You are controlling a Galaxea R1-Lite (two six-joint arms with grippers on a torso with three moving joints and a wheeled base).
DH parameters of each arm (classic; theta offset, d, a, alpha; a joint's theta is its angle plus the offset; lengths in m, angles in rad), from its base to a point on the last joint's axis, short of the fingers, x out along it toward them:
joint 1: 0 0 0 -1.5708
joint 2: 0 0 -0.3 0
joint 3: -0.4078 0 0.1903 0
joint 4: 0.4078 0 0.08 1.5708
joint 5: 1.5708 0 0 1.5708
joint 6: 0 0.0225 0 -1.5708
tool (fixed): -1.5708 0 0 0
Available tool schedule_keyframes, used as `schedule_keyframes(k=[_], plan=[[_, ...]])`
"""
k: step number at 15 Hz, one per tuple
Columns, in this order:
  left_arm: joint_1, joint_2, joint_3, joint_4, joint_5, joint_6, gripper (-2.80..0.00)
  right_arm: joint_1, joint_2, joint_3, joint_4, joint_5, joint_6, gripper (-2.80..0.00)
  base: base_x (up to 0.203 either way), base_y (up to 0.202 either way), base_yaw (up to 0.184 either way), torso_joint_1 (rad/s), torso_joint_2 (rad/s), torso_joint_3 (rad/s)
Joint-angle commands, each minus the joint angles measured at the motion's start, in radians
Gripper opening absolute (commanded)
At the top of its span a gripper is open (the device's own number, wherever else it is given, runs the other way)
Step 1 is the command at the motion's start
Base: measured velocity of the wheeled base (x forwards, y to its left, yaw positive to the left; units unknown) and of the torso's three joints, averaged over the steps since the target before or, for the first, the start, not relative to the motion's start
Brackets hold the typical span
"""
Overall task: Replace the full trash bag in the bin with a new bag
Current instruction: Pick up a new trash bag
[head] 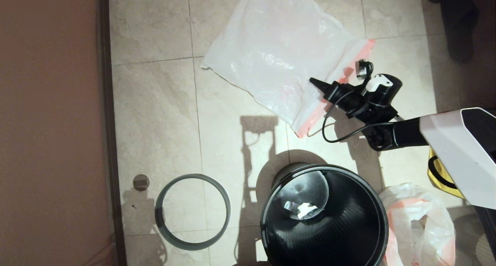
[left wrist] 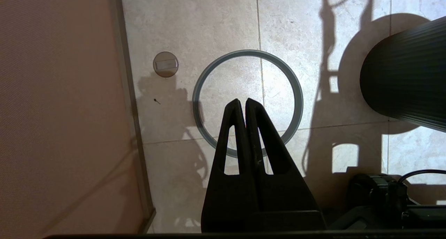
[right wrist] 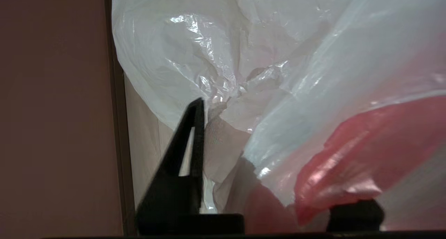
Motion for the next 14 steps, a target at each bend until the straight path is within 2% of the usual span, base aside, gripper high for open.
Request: schedule_keyframes(k=[1,4,8,9,14], plan=[[0.000,0.001,0.000,0.000,0.000,-0.001,-2.80,-0.003,0.027,-0.004,-0.037,0.006,0.007,-2.80,0.000,0.000,0.000,0.000,0.00,0.000],[0.000,0.001,0.000,0.000,0.000,-0.001,-2.80,-0.004,0.024,-0.001,-0.079,0.007,0.038,-2.80,0.000,0.000,0.000,0.000,0.00,0.000],[0.000,0.001,0.000,0.000,0.000,-0.002,-2.80,-0.021,-0.008,-0.012,-0.082,0.013,0.201,-2.80,0.000,0.000,0.000,0.000,0.00,0.000],[0.000,0.001,0.000,0.000,0.000,-0.002,-2.80,-0.021,-0.023,-0.019,-0.074,0.018,0.221,-2.80,0.000,0.000,0.000,0.000,0.00,0.000],[0.000,0.001,0.000,0.000,0.000,-0.002,-2.80,-0.002,-0.318,0.134,-0.006,0.017,0.232,-2.80,0.000,0.000,0.000,0.000,0.00,0.000]])
